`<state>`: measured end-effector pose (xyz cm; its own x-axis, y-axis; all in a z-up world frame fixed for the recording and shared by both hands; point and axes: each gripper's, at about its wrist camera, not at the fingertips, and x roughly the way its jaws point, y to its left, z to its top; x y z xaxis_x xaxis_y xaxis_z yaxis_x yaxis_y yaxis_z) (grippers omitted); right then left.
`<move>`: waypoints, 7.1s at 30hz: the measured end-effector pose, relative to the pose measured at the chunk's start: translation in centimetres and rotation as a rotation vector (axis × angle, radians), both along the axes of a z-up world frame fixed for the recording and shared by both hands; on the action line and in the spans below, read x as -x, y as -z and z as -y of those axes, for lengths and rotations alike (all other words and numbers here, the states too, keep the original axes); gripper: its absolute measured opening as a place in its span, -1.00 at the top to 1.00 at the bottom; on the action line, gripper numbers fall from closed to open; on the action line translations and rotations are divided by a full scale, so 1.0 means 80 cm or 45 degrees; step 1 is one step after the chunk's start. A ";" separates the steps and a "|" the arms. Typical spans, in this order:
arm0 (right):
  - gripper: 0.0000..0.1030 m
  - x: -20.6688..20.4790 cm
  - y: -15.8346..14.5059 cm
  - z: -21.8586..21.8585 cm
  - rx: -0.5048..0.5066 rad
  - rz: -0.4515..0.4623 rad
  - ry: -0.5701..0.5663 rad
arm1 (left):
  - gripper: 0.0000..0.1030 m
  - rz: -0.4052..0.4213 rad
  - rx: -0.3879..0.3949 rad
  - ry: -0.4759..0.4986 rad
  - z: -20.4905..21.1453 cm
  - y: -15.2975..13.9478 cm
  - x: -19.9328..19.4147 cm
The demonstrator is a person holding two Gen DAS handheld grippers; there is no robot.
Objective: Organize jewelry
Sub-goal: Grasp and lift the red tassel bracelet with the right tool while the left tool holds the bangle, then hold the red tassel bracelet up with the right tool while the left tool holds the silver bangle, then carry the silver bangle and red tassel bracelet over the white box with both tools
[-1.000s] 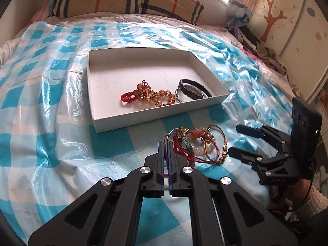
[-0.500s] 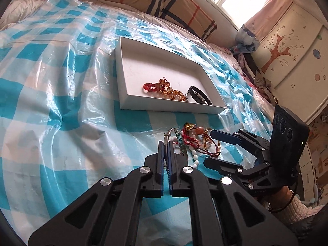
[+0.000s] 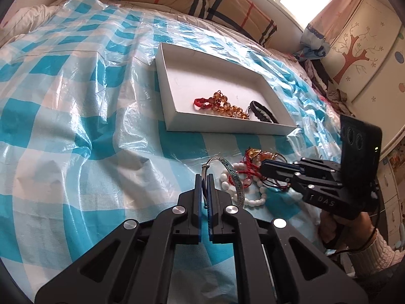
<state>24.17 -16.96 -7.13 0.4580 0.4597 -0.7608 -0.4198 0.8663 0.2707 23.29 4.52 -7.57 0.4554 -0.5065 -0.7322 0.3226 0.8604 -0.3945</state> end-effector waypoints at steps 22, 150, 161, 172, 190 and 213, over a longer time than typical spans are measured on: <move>0.92 -0.005 0.008 -0.007 0.054 -0.002 0.002 | 0.75 0.049 -0.323 0.097 0.045 0.018 0.003; 0.84 0.083 0.008 0.073 -0.120 -0.078 0.128 | -0.05 0.104 -0.437 0.207 0.095 0.007 0.026; 0.86 0.099 -0.030 0.111 -0.309 -0.027 0.233 | -0.06 0.155 -0.285 0.148 0.072 -0.029 0.048; -0.24 0.070 -0.001 0.054 -0.061 -0.041 0.102 | -0.06 0.158 -0.288 0.170 0.079 -0.032 0.048; 0.75 0.076 -0.042 0.100 -0.179 0.101 0.263 | -0.06 0.259 -0.280 0.137 0.097 -0.051 0.037; 0.75 -0.037 -0.064 0.093 -0.137 0.295 0.283 | -0.06 0.401 -0.322 0.085 0.145 -0.064 -0.046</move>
